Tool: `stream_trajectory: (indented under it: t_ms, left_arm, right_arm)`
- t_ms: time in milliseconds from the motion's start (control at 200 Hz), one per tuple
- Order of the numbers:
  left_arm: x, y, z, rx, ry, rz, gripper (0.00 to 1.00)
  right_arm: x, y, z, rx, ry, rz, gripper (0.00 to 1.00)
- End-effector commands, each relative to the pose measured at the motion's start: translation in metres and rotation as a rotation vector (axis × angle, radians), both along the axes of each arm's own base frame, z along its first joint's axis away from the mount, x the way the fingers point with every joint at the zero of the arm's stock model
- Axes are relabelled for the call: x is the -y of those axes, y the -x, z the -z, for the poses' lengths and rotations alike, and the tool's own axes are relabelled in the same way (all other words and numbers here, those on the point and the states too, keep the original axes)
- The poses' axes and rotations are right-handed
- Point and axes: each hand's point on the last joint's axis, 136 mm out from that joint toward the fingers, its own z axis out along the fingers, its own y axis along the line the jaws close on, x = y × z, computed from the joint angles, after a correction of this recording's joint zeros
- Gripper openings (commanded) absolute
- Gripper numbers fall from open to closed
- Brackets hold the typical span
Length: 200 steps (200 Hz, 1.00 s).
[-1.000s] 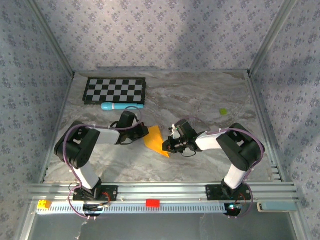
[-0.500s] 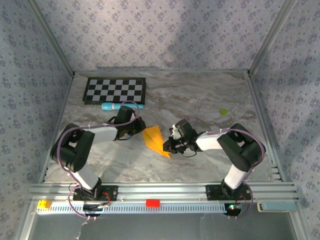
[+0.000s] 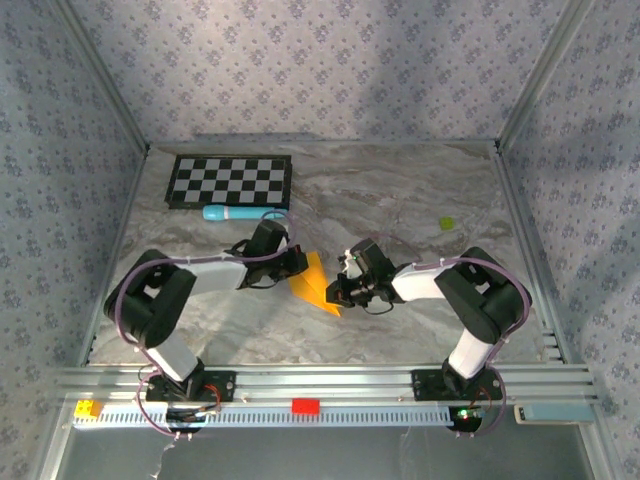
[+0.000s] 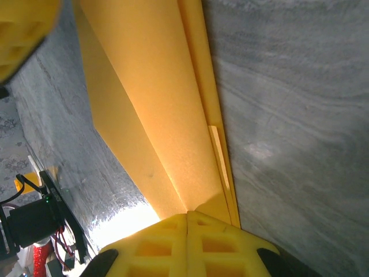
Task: Fold a paper plane with a square sheet of paper (pick it up from the middle)
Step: Fourth fold the wing at the center of the table.
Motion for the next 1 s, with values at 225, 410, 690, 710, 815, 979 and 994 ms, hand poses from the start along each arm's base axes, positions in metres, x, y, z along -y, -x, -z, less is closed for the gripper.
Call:
stream_trajectory:
  t_ms: [225,410,690,710,815,979,994]
  left_arm:
    - [-0.013,0.014,0.044,-0.097,-0.074,-0.031,0.00]
    - [-0.015,0.018,0.048,-0.105,-0.078,-0.031,0.00]
    - [-0.012,0.014,0.043,-0.095,-0.073,-0.025,0.00]
    - [-0.013,0.015,0.044,-0.095,-0.074,-0.026,0.00]
    - [-0.014,0.015,0.045,-0.098,-0.079,-0.025,0.00]
    - [-0.017,0.016,0.048,-0.102,-0.093,-0.028,0.00]
    - [-0.017,0.016,0.048,-0.103,-0.093,-0.028,0.00]
  right_arm:
    - [0.011,0.002,-0.006,-0.002,0.069,-0.004,0.00]
    - [-0.015,-0.010,-0.036,0.064,0.011,-0.071,0.00]
    - [-0.036,-0.027,-0.009,0.013,0.064,-0.102,0.01]
    - [-0.036,-0.026,-0.005,0.007,0.071,-0.105,0.01]
    - [-0.028,-0.022,0.015,-0.032,0.103,-0.096,0.01]
    - [-0.027,-0.016,0.004,-0.041,0.030,-0.088,0.02]
    - [-0.028,-0.017,0.001,-0.037,0.023,-0.087,0.03]
